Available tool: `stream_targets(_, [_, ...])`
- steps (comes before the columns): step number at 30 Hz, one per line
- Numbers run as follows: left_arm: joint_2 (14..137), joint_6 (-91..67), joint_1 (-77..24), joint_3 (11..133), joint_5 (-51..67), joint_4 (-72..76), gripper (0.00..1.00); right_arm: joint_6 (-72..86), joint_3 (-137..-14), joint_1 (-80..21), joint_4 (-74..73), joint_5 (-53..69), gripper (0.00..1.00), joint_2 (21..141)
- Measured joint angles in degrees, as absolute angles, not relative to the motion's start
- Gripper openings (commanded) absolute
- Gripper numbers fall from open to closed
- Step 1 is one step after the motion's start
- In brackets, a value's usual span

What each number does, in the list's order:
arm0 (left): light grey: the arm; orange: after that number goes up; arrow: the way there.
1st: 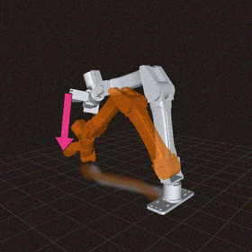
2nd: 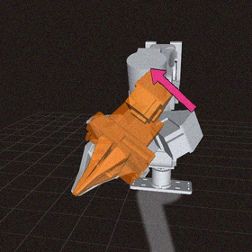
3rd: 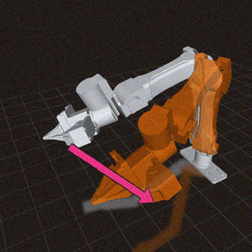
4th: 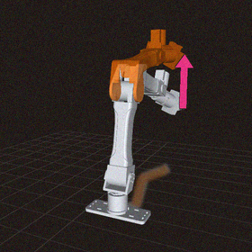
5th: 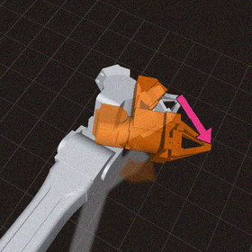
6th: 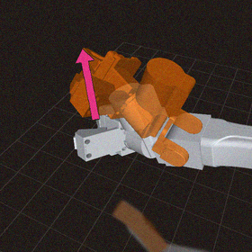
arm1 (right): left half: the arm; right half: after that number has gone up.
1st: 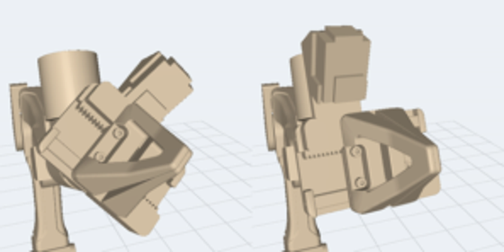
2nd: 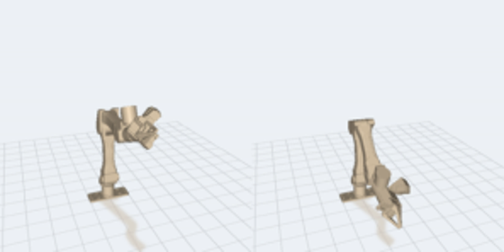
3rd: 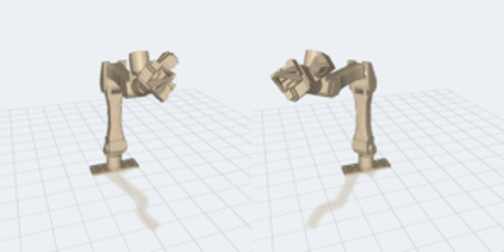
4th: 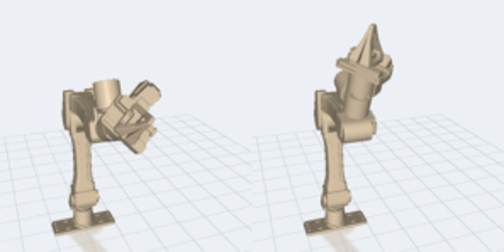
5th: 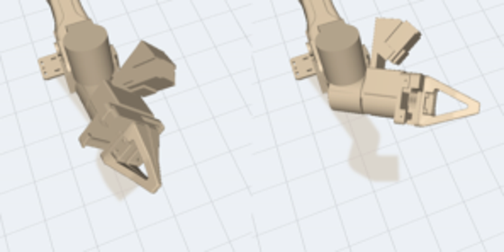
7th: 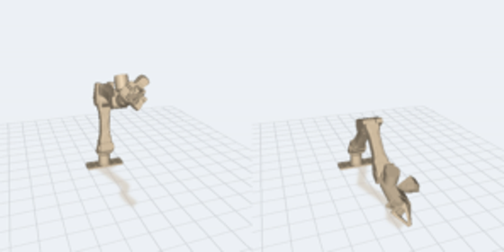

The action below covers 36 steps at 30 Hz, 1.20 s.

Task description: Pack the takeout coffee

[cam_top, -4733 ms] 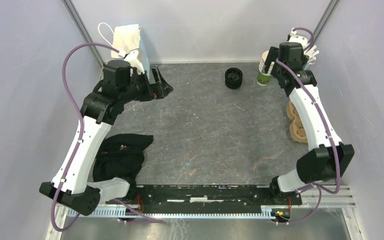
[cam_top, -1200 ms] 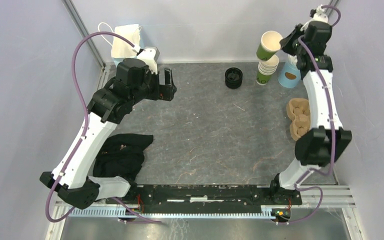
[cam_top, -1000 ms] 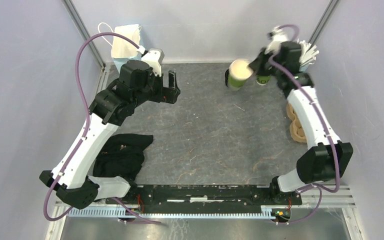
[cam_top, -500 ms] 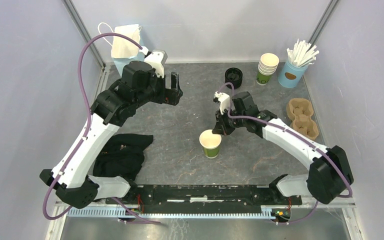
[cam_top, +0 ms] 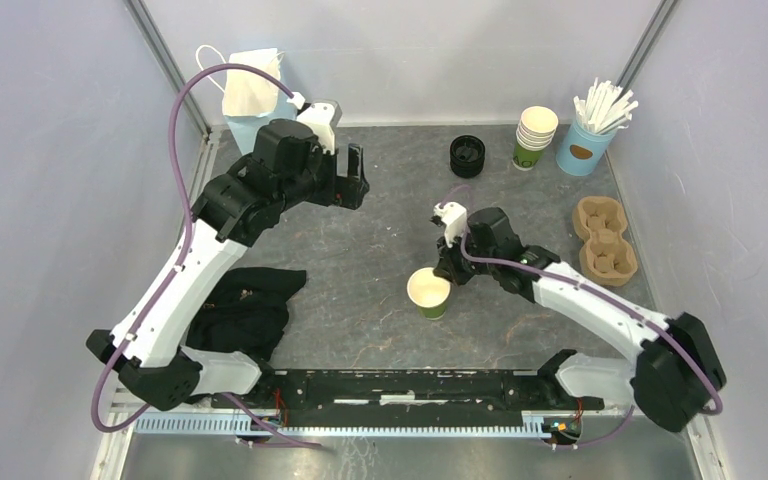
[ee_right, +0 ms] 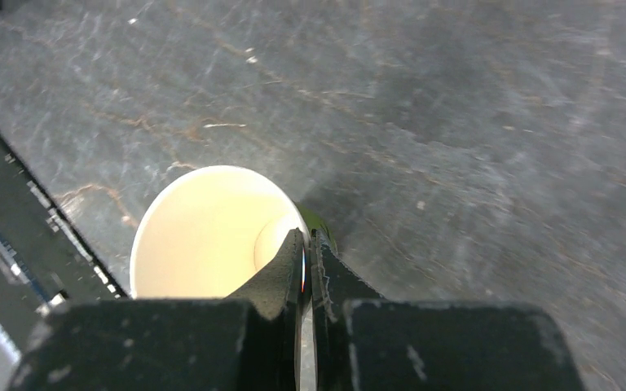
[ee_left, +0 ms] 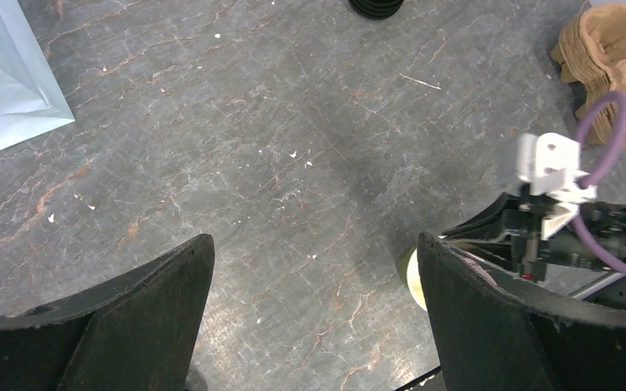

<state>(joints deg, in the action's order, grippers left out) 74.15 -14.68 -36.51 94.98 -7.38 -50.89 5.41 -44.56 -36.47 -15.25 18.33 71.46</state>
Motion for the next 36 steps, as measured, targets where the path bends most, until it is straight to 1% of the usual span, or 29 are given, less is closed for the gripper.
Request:
stream_targets(5, [74.74,-14.68,-36.51,95.22,-7.44,-50.89,1.00,5.26,-40.56,-36.51,-15.16,10.02,0.02,62.65])
stream_targets(11, [75.70,-14.68,-36.51,95.83,-7.40,-50.89,1.00,6.39,-38.85,-36.45,-14.90,6.39,0.03,60.77])
stream_targets(16, [76.31,-14.68,-36.51,95.83,-7.40,-50.87,1.00,9.89,-34.22,-36.21,-13.93,5.23,0.05,57.01])
stream_targets(17, [76.34,-14.68,-36.51,95.83,-7.40,-50.87,1.00,10.37,-33.98,-36.21,-14.13,4.78,0.09,56.42])
stream_targets(19, [76.38,-14.68,-36.51,95.83,-7.38,-50.87,1.00,11.29,-33.74,-36.03,-14.37,4.10,0.22,55.18])
stream_targets(20, [76.40,-14.68,-36.51,95.83,-7.38,-50.87,1.00,11.70,-33.61,-35.92,-14.35,3.84,0.27,54.54])
stream_targets(23, [76.51,-14.68,-36.51,95.85,-7.33,-50.87,1.00,12.58,-33.39,-35.70,-14.83,3.01,0.40,53.10])
stream_targets(24, [76.62,-14.68,-36.51,95.94,-7.33,-50.89,1.00,12.80,-33.56,-35.55,-15.27,2.66,0.43,53.04])
stream_targets(26, [76.90,-14.68,-36.51,96.05,-7.35,-50.87,1.00,13.23,-35.05,-35.31,-17.17,1.41,0.47,53.84])
stream_targets(27, [76.99,-14.68,-36.51,96.05,-7.33,-50.85,1.00,13.30,-36.53,-35.00,-18.28,0.78,0.51,54.76])
stream_targets(31, [77.30,-14.68,-36.51,96.05,-7.27,-50.87,1.00,14.37,-47.33,-31.48,-22.31,-3.86,0.60,61.63])
stream_targets(36, [77.32,-14.68,-36.51,96.40,-7.42,-50.94,1.00,17.69,-63.57,-21.06,-24.93,-8.80,0.59,75.26])
